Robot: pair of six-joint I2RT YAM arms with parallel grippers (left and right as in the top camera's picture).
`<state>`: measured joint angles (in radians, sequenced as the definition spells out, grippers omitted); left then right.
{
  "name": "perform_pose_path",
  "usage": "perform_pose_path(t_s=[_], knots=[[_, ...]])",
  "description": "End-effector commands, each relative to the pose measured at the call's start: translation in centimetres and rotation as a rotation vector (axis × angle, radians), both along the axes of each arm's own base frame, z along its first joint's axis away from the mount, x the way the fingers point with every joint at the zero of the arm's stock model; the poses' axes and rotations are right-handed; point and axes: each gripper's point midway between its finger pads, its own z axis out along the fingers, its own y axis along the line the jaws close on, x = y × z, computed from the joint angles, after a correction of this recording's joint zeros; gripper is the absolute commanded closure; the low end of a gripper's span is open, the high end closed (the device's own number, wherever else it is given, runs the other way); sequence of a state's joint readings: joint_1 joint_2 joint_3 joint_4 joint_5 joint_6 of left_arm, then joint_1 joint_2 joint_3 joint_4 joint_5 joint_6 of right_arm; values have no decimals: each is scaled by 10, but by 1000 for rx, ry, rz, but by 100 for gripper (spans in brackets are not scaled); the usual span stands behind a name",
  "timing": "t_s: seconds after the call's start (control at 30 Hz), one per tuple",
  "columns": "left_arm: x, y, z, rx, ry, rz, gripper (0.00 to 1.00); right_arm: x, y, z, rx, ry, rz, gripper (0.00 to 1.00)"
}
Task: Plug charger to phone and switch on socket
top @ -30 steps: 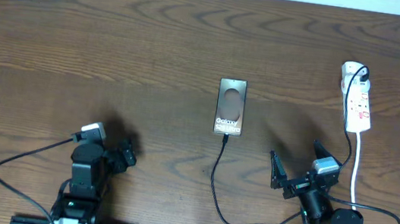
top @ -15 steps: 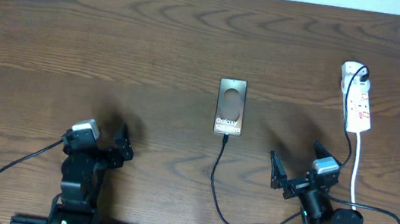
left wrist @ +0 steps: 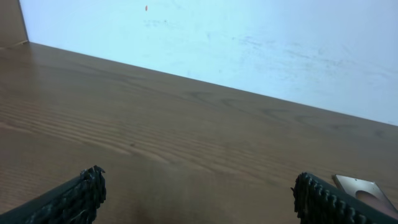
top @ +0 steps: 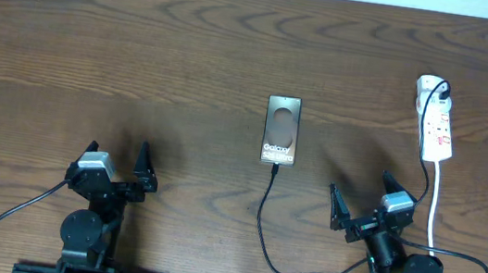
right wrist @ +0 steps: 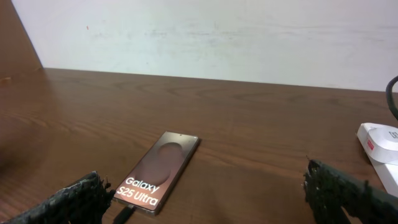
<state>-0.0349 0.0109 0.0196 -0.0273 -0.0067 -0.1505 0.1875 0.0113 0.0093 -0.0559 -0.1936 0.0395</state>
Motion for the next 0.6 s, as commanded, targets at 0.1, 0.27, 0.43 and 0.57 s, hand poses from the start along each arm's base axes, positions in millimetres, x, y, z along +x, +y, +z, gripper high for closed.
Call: perform_pose_path(t_s=[0.1,0.27,0.43,0.57], knots=[[-1,4,-16,32,50,22,2,-1,2,-1,-10,-4,10,1],[-1,3,-16,32,50,18,2,-1,2,-1,-10,-4,9,1],[-1,-4,-16,33,50,-14,2,-1,2,-1,-10,-4,9,1],[-2,-12,-16,34,50,-44,2,-1,2,-1,-11,-4,10,1]])
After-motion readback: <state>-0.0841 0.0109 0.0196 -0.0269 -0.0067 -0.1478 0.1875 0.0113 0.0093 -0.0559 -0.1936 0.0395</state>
